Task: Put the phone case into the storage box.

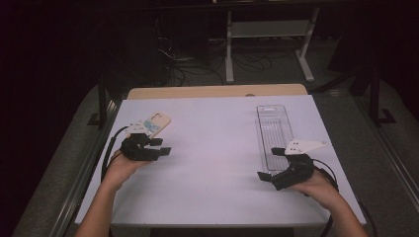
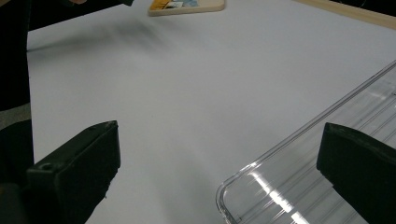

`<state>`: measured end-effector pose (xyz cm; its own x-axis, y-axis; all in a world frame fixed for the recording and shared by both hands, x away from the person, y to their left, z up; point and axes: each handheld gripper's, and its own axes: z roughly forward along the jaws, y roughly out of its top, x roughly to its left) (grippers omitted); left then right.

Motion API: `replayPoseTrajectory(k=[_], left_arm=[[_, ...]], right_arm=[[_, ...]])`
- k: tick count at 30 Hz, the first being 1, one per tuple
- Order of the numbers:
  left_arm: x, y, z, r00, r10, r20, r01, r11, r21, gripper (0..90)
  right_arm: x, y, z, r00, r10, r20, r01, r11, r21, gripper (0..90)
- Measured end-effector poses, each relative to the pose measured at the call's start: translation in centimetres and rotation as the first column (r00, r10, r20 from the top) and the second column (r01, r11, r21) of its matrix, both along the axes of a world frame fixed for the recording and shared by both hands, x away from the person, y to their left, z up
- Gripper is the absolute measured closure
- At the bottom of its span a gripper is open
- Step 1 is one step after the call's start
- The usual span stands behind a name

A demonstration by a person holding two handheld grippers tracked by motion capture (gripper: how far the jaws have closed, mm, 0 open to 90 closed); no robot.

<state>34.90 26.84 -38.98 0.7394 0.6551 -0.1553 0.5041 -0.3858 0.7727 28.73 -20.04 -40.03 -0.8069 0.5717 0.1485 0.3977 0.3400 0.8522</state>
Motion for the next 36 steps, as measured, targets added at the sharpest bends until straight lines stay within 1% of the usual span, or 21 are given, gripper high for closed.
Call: replayPoseTrajectory(k=[1,2,3,4,5,8,9,11,13,14,16,19,20,21,23,24,26,28,29,32,36], left_arm=[[-0.2,-0.1,0.0,0.9999,-0.006,0.008,0.005,1.0,0.005,37.8],[-0.3,0.0,0.0,0.9997,-0.015,0.018,0.015,0.9997,0.022,36.0],[-0.9,-0.2,-0.1,0.9994,-0.02,0.029,0.02,0.9996,0.021,34.0],[-0.9,-0.2,-0.1,0.9994,-0.02,0.029,0.02,0.9996,0.021,32.1],[-1.2,-0.3,-0.2,0.9992,-0.021,0.034,0.021,0.9996,0.018,32.1],[-2.2,-0.4,-0.3,0.9983,-0.027,0.051,0.026,0.9996,0.014,26.2],[-2.4,-0.5,-0.4,0.9977,-0.032,0.059,0.031,0.9994,0.012,22.2],[-3.0,-0.5,-0.5,0.997,-0.032,0.071,0.031,0.9992,0.028,20.2],[-3.8,-0.5,-1.1,0.9963,-0.04,0.076,0.038,0.9989,0.029,14.4],[-3.8,-0.5,-1.1,0.9963,-0.04,0.076,0.038,0.9989,0.029,13.7],[-4.4,-0.5,-1.5,0.9949,-0.059,0.082,0.057,0.9981,0.026,12.8],[-5.2,-0.6,-2.0,0.9932,-0.081,0.083,0.078,0.9963,0.036,7.6],[-5.4,-0.6,-2.1,0.9935,-0.079,0.081,0.077,0.9964,0.035,5.8],[-5.6,-0.6,-2.3,0.9938,-0.077,0.08,0.074,0.9966,0.036,0.9],[-5.9,-0.6,-2.5,0.9938,-0.079,0.078,0.077,0.9966,0.026,0.0],[-6.0,-0.7,-2.7,0.9926,-0.086,0.086,0.084,0.9962,0.02,0.0],[-5.9,-0.8,-2.9,0.9907,-0.105,0.086,0.102,0.994,0.038,0.0],[-5.9,-1.0,-3.1,0.9901,-0.112,0.085,0.109,0.9934,0.034,0.0],[-5.9,-0.9,-3.1,0.9889,-0.124,0.081,0.121,0.9916,0.046,0.0],[-6.0,-1.1,-3.1,0.9901,-0.117,0.078,0.114,0.9927,0.04,0.0],[-5.9,-1.1,-3.1,0.9888,-0.128,0.077,0.124,0.9913,0.044,0.0]], right_arm=[[0.0,0.0,0.0,1.0,0.0,0.0,0.0,1.0,0.0,0.0],[0.0,0.0,0.0,1.0,0.0,0.0,0.0,1.0,0.0,0.0],[0.0,0.0,0.0,1.0,0.0,0.0,0.0,1.0,0.0,0.0],[0.0,0.0,0.0,1.0,0.0,0.0,0.0,1.0,0.0,0.0],[0.0,0.0,0.0,1.0,0.0,0.0,0.0,1.0,0.0,0.0],[0.0,0.0,0.0,1.0,0.0,0.0,0.0,1.0,0.0,0.0],[0.0,0.0,0.0,1.0,0.001,-0.001,-0.001,1.0,0.001,0.0],[0.0,0.0,0.0,1.0,0.001,0.0,-0.001,1.0,0.001,0.0],[0.0,0.0,0.0,1.0,0.003,-0.001,-0.003,1.0,0.002,0.0],[0.0,0.0,0.0,1.0,0.003,-0.001,-0.003,1.0,0.002,0.0],[0.1,-0.1,0.0,1.0,0.004,-0.001,-0.004,1.0,0.003,0.0],[0.1,-0.1,0.0,1.0,0.006,0.001,-0.006,1.0,0.001,0.0],[0.1,0.0,0.0,1.0,0.006,0.0,-0.006,1.0,0.001,0.0],[0.1,0.0,0.0,1.0,0.005,0.0,-0.005,1.0,0.001,0.0],[0.1,0.0,0.0,1.0,0.005,-0.001,-0.005,1.0,0.0,0.0],[0.1,0.0,0.0,1.0,0.006,0.0,-0.006,1.0,-0.004,0.0],[0.1,0.0,0.0,1.0,0.005,0.0,-0.005,1.0,-0.004,0.0],[0.1,0.0,0.0,1.0,0.003,0.001,-0.003,1.0,-0.004,0.0],[0.1,0.0,0.0,1.0,0.003,0.001,-0.003,1.0,-0.004,0.0],[0.1,0.0,0.0,1.0,0.003,0.001,-0.003,1.0,-0.004,0.0],[0.0,0.0,0.0,1.0,0.003,0.003,-0.003,1.0,-0.006,0.0]])
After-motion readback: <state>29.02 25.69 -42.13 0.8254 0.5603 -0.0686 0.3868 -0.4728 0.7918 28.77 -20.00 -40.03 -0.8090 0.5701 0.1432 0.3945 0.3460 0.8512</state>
